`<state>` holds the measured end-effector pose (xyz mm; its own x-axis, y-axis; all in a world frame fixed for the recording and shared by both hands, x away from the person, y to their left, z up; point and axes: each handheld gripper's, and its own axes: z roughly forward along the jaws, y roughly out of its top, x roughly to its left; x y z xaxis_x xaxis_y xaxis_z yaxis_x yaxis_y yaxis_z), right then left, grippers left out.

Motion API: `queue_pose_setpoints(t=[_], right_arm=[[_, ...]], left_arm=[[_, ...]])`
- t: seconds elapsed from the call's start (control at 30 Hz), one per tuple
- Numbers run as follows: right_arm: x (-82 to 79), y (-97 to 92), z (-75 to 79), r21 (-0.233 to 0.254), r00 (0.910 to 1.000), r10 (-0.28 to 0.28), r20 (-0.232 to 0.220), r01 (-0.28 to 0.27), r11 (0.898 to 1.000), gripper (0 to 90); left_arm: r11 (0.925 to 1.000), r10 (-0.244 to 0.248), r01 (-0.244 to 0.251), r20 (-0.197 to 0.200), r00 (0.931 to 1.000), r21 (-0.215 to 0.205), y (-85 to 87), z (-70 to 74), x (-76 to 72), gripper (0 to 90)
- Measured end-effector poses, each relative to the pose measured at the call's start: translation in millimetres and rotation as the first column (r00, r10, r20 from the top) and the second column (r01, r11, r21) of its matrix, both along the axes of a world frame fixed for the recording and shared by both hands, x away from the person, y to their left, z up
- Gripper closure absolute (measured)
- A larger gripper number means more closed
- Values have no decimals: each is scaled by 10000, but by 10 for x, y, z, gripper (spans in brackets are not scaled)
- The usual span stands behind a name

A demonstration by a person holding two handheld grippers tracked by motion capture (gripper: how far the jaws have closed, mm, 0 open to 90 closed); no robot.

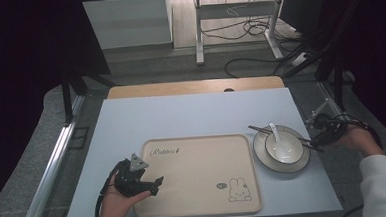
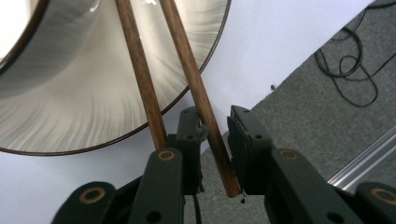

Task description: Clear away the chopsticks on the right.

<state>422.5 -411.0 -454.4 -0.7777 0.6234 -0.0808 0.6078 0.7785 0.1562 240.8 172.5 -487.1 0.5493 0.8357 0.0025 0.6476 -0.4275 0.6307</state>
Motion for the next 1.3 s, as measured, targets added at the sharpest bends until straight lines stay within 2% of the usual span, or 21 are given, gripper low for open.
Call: queue_pose_setpoints(t=[0.13, 0.43, 0.57, 0.7, 0.83, 0.93, 1.07, 1.23, 1.3], right_arm=[[-21, 9, 11, 17, 9995, 315, 48, -315, 9995, 810], [-65, 10, 59, 170, 9991, 320, 265, -324, 9993, 837], [-96, -12, 125, 377, 9988, -69, 484, 51, 9993, 841], [-164, -34, 266, 1095, 9948, -579, 838, 485, 9928, 843], [-309, 18, 440, 1652, 9860, -1113, 1239, 901, 9821, 842], [-459, 113, 572, 2381, 9785, -1516, 1398, 1154, 9644, 840], [-636, 277, 692, 2943, 9724, -1770, 1523, 1263, 9473, 839], [-803, 488, 745, 3684, 9726, -1799, 1475, 1148, 9226, 838], [-861, 586, 747, 3812, 9740, -1710, 1488, 1031, 9187, 838]], left_arm=[[10000, 27, -27, 35, 10000, -39, 6, 12, -7, 126], [10000, 31, -31, 53, 10000, -69, 14, 17, -9, 125], [10000, 13, -12, 31, 10000, -65, 12, 18, -7, 125], [9998, 90, -89, 100, 9999, -150, 21, 26, -8, 125], [9997, 96, -94, 116, 9999, -210, 39, 31, -5, 125], [9998, 79, -77, 109, 9999, -192, 40, 24, -2, 125], [9998, 80, -77, 151, 9999, -182, 39, 33, -6, 125], [9999, 81, -79, 156, 9998, -126, 36, 26, -3, 125], [9999, 102, -100, 167, 9998, -140, 37, 29, -4, 125]])
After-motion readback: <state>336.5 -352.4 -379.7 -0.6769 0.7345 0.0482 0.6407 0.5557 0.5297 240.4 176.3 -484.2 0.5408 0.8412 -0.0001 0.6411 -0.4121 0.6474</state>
